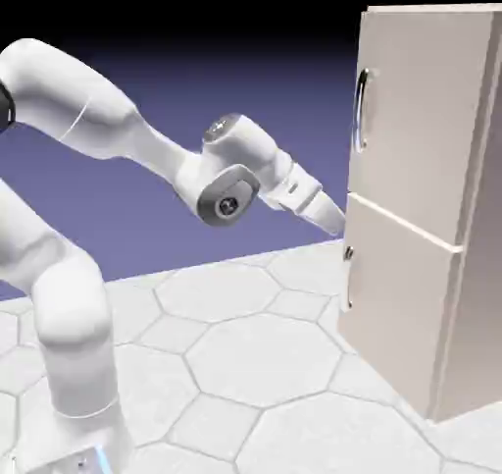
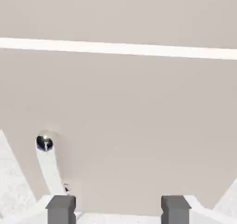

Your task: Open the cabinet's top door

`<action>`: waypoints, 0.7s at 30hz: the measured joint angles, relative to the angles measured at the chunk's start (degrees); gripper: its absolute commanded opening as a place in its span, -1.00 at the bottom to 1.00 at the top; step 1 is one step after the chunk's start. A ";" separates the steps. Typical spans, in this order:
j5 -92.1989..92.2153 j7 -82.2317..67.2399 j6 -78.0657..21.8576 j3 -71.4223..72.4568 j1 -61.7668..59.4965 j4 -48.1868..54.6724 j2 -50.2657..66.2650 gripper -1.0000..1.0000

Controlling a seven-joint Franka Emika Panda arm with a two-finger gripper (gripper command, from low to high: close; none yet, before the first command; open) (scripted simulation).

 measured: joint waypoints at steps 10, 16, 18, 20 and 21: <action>20.59 -7.09 -6.05 -18.62 15.16 3.66 20.77 0.00; 32.95 -11.35 -9.68 -29.79 24.24 5.86 33.23 0.00; 37.07 -12.77 -10.89 -33.51 27.28 6.59 37.38 0.00; 41.18 -14.19 -12.10 -37.24 30.31 7.32 41.54 0.00; 43.24 -14.90 -12.71 -39.10 31.82 7.69 43.61 0.00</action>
